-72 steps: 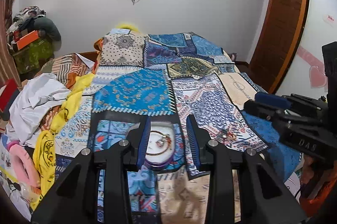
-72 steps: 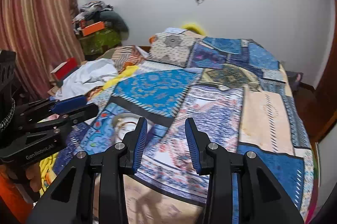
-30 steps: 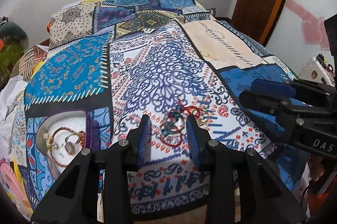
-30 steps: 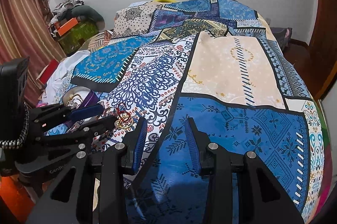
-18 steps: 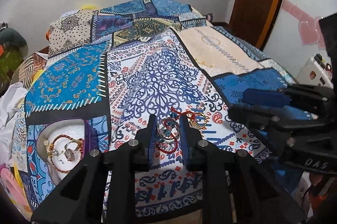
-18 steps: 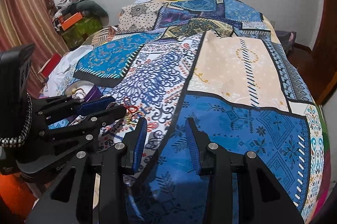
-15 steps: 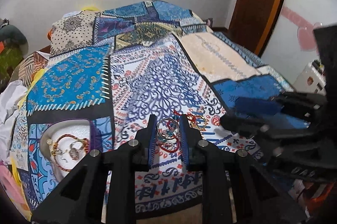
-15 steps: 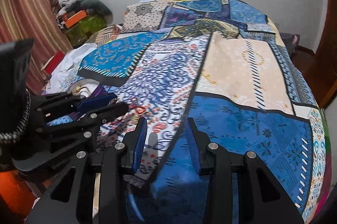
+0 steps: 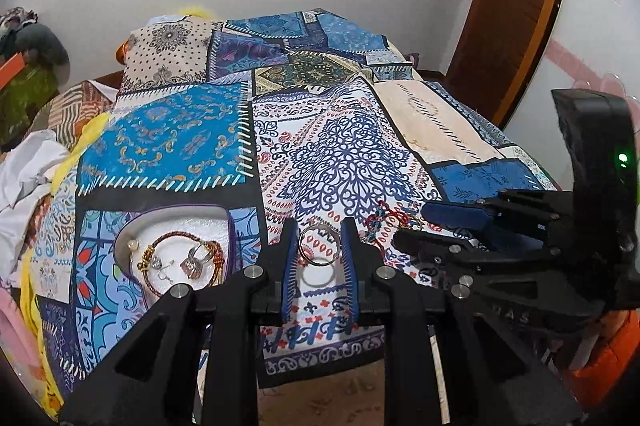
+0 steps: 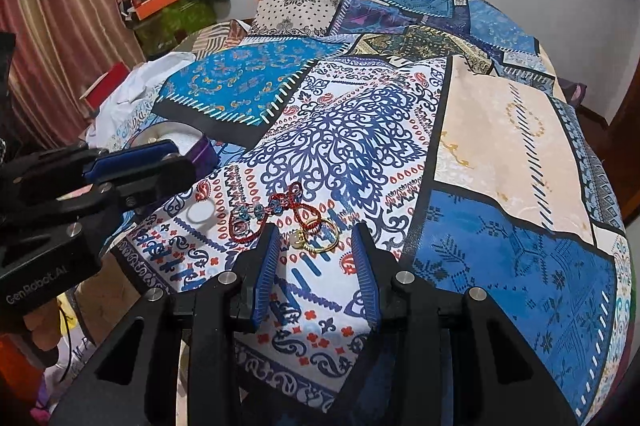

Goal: Organize jewelry

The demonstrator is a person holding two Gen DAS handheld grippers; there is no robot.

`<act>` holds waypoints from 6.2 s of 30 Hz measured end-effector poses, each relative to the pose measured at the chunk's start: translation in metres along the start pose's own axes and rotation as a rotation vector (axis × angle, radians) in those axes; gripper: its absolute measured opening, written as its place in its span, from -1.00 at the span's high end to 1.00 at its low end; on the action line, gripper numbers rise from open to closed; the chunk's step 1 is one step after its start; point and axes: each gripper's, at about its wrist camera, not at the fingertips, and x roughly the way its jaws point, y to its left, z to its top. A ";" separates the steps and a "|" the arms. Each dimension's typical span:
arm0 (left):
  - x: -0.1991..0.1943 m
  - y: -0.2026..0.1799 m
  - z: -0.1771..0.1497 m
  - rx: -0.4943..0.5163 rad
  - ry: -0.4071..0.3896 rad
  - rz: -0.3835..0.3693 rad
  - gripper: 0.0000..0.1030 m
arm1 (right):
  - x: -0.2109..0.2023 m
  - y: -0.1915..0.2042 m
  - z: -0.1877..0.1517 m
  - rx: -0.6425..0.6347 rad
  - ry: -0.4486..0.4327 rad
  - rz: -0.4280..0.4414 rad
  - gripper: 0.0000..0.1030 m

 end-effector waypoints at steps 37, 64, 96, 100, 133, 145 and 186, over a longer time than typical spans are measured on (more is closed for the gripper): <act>-0.101 0.047 -0.011 -0.076 -0.186 0.058 0.61 | -0.083 0.076 0.037 -0.030 -0.254 0.003 0.54; -0.047 0.124 -0.021 -0.161 -0.096 0.076 0.61 | 0.015 0.115 0.065 -0.041 -0.097 0.080 0.54; -0.015 0.137 -0.004 -0.150 -0.021 0.019 0.62 | 0.047 0.111 0.064 -0.061 0.020 0.051 0.36; -0.032 0.129 0.000 -0.133 -0.054 0.045 0.62 | 0.023 0.102 0.065 -0.045 -0.033 0.026 0.36; 0.001 -0.002 0.006 0.038 0.064 -0.030 0.54 | -0.064 -0.018 0.010 0.153 -0.141 -0.087 0.35; 0.054 -0.040 0.013 0.088 0.162 -0.046 0.57 | -0.055 -0.045 -0.008 0.203 -0.112 -0.038 0.35; -0.036 0.050 -0.002 -0.110 -0.057 -0.043 0.90 | 0.017 0.045 0.010 -0.070 0.042 -0.018 0.58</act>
